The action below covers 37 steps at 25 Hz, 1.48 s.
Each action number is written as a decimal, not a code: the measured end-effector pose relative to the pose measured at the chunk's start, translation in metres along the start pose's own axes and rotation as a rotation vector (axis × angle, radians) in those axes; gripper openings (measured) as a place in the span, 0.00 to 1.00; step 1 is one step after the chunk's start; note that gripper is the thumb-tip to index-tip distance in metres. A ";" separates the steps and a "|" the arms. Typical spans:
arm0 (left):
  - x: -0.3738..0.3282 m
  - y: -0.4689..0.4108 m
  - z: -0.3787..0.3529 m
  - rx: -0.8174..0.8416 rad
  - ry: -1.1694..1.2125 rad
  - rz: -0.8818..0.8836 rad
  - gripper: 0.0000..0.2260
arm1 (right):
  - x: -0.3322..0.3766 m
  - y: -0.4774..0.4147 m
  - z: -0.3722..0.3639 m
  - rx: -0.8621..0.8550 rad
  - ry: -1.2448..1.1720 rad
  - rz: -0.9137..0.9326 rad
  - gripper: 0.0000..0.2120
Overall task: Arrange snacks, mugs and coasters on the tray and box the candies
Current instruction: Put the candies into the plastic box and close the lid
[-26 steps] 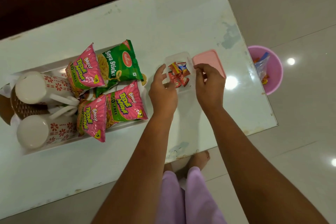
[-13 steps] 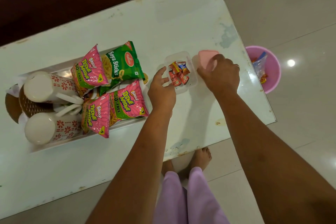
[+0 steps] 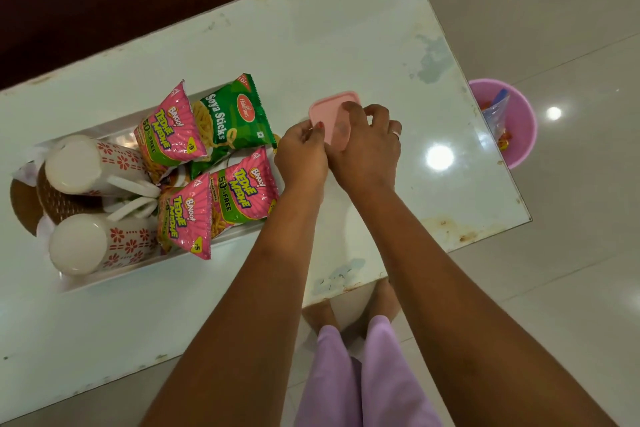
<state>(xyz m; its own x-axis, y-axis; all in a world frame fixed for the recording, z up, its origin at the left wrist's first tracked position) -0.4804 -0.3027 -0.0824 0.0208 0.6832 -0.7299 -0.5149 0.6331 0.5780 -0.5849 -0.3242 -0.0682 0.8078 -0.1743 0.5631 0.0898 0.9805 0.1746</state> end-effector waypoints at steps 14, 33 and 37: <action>-0.003 -0.018 0.002 0.029 -0.100 -0.035 0.20 | -0.029 -0.019 0.013 -0.055 -0.614 -0.241 0.14; -0.009 -0.041 0.000 0.131 -0.092 0.082 0.18 | -0.017 -0.058 0.002 0.036 -0.679 -0.292 0.08; -0.011 -0.038 -0.004 0.132 -0.092 0.062 0.19 | -0.027 -0.053 -0.006 -0.023 -0.805 -0.344 0.08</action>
<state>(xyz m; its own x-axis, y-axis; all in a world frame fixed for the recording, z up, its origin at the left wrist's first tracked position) -0.4642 -0.3357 -0.0972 0.0738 0.7490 -0.6584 -0.4011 0.6268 0.6680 -0.6074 -0.3710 -0.0977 0.0784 -0.4631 0.8828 0.2712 0.8621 0.4281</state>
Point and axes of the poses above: each hand's wrist, its own y-axis away from the middle knuckle, its own z-axis out of the back of the hand, x = y × z, the point moved 5 cm from there along -y, towards the middle knuckle, and after that the axes turned 7 degrees about -y, right-handed, at the moved point
